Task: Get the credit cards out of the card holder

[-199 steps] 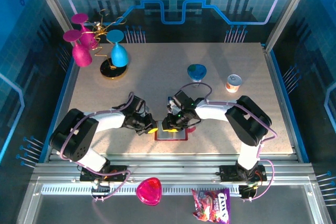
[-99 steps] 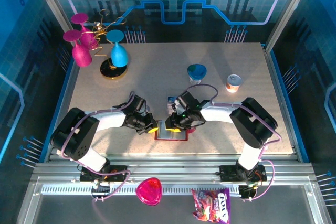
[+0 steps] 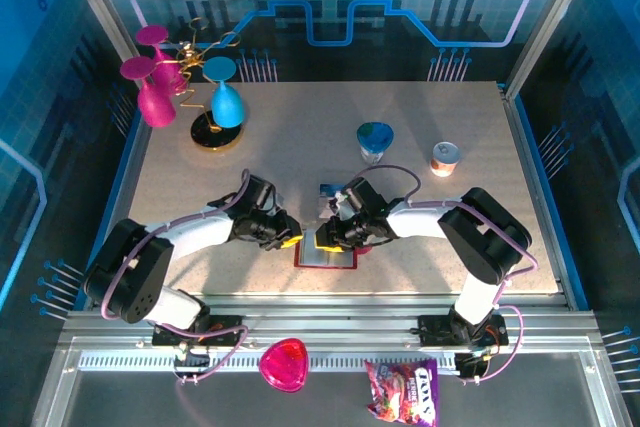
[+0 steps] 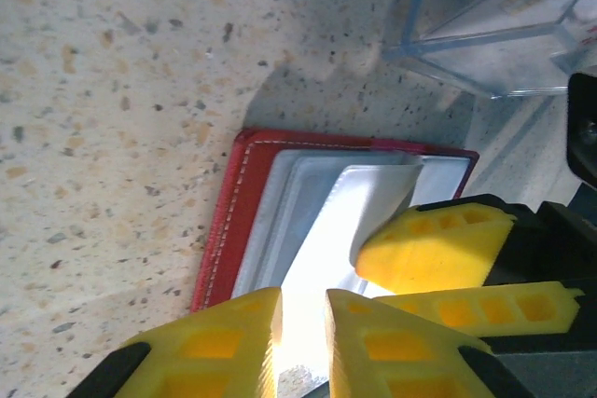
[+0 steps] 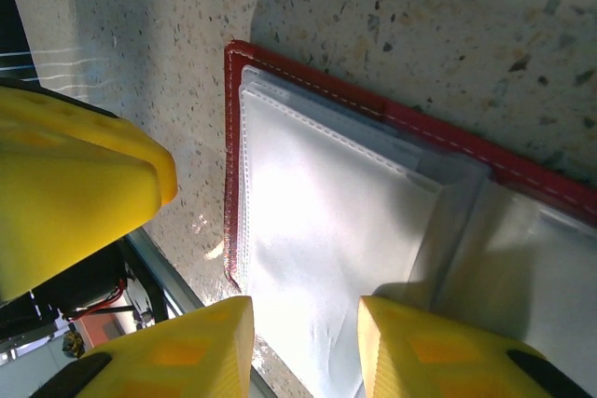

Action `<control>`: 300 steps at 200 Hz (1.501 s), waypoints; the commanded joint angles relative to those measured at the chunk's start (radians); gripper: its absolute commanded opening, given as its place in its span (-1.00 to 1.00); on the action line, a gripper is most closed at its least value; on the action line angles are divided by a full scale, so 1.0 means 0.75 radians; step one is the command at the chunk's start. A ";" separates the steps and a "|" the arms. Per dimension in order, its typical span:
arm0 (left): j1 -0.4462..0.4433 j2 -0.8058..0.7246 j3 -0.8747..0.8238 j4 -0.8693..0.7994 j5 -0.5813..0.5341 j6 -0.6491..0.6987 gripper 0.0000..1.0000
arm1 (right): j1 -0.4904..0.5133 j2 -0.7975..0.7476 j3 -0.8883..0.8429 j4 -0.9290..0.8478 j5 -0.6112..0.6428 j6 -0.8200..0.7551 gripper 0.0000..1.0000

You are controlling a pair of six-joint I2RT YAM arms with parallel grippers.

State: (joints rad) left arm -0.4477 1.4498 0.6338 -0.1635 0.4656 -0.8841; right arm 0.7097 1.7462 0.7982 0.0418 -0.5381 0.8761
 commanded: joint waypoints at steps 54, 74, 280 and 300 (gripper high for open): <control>-0.074 0.098 0.052 0.058 0.026 -0.059 -0.46 | -0.041 -0.001 -0.069 -0.008 -0.027 0.036 -0.40; -0.074 0.102 0.055 0.056 0.010 -0.057 -0.44 | -0.044 -0.007 -0.074 -0.012 -0.024 0.032 -0.44; -0.060 0.102 -0.065 0.031 -0.046 0.009 -0.79 | 0.058 0.017 0.198 -0.354 0.109 -0.035 -0.35; -0.056 0.102 -0.072 0.027 -0.042 0.018 -0.79 | 0.066 0.039 0.213 -0.389 0.124 -0.047 -0.33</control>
State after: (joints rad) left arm -0.4965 1.5158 0.6006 -0.1390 0.4171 -0.9054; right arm 0.7437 1.7432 0.9314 -0.1730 -0.4744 0.8635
